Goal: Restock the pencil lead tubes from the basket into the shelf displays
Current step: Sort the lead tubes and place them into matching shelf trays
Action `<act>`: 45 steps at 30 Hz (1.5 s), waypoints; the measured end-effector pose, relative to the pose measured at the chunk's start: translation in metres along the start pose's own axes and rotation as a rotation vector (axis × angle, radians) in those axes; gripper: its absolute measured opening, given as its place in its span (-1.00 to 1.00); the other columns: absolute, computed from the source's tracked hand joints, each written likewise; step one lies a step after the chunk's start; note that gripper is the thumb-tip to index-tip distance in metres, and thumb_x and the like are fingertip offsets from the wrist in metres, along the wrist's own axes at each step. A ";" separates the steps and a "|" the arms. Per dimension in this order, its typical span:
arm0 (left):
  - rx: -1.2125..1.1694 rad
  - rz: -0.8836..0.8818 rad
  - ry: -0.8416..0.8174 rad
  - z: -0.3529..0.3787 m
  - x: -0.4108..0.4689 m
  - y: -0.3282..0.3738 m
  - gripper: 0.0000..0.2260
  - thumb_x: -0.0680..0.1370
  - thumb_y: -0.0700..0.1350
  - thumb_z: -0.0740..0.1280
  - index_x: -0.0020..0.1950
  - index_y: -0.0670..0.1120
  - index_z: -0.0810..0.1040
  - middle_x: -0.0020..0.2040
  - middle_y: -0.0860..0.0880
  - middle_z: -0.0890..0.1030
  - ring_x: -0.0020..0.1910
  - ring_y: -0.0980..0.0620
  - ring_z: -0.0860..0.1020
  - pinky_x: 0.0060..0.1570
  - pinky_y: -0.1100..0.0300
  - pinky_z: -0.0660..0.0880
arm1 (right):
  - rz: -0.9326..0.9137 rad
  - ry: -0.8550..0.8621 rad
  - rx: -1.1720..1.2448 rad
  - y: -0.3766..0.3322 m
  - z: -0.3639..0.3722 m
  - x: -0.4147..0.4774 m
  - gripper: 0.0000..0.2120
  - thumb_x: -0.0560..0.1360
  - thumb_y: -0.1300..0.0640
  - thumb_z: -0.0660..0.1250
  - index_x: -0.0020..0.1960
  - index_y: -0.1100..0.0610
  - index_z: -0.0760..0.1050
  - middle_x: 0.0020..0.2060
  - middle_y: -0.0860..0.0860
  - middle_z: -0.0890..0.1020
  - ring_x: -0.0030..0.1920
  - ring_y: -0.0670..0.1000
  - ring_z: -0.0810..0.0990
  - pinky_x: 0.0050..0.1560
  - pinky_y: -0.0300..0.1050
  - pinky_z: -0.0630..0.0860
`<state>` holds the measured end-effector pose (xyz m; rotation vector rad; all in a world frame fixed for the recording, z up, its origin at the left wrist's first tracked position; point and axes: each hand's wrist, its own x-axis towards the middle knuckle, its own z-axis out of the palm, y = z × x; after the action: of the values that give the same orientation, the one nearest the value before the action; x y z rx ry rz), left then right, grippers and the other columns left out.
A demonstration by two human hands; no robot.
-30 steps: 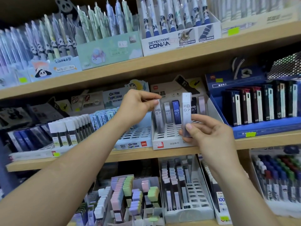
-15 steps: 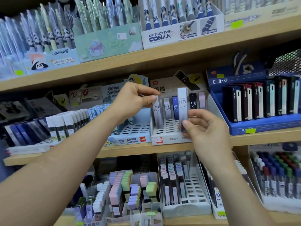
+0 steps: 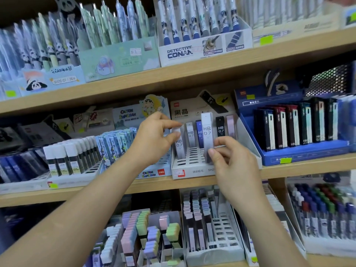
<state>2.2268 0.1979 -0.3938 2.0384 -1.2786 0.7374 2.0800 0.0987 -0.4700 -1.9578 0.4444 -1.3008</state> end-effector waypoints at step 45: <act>0.116 -0.216 -0.275 0.017 0.083 0.021 -0.94 0.47 -0.10 0.47 -0.10 -0.02 0.72 -0.08 0.01 0.69 -0.11 0.09 0.59 -0.16 0.24 0.47 | -0.298 -0.068 -0.383 0.024 -0.015 0.005 -0.61 0.63 -0.13 0.08 -0.37 -0.11 0.28 -0.46 -0.21 0.39 -0.34 -0.23 0.36 -0.07 -0.11 0.22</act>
<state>2.2411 0.1305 -0.3400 2.3919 -1.1558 0.4522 2.0718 0.0736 -0.4812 -2.4555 0.4019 -1.4041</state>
